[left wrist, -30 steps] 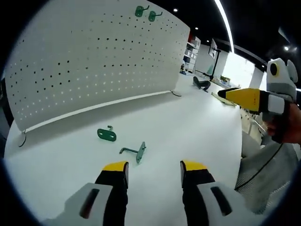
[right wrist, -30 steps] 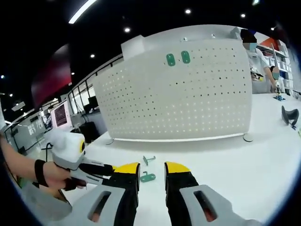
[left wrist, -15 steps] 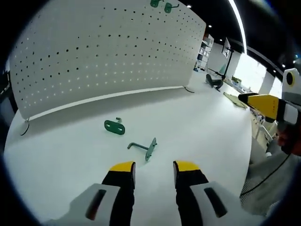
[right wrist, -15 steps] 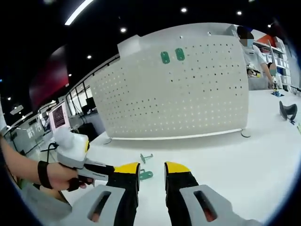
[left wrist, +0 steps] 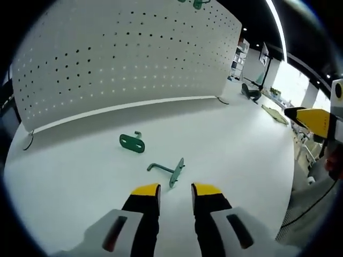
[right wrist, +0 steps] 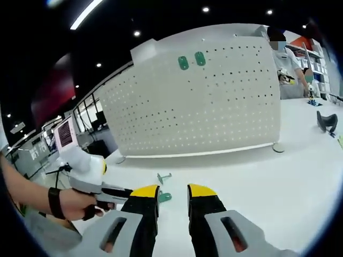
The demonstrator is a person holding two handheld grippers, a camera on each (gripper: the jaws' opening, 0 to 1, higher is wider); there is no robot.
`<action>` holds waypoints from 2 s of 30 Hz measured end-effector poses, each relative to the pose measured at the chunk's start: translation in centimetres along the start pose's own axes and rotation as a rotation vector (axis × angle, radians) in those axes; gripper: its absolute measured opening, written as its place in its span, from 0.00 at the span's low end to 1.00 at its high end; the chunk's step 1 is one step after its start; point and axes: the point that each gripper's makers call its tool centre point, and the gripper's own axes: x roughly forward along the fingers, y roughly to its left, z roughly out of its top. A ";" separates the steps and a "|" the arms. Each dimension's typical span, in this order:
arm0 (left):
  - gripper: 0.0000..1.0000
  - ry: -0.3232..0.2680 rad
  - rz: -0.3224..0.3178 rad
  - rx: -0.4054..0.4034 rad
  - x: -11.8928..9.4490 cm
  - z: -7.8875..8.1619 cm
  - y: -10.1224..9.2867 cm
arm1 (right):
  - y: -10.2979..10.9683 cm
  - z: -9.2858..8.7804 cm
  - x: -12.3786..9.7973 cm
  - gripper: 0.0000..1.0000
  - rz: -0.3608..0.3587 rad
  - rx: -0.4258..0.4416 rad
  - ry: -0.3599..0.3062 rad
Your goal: Insert the hook assembly into the mounting plate slot until the hook locks in place.
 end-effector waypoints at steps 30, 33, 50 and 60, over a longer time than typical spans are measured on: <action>0.11 0.011 0.062 -0.063 1.1 -0.2 1.4 | -0.5 -0.1 -0.1 0.19 -0.010 0.047 -0.011; 0.10 0.007 0.070 -0.054 0.9 -0.2 1.8 | -0.5 -0.2 0.0 0.19 -0.009 0.048 -0.010; 0.09 -0.010 0.073 -0.029 1.1 0.3 2.0 | -0.5 -0.1 0.2 0.19 -0.005 0.045 -0.005; 0.08 -0.009 0.011 0.008 0.6 0.3 1.1 | -0.1 -0.1 0.4 0.19 0.004 0.036 -0.002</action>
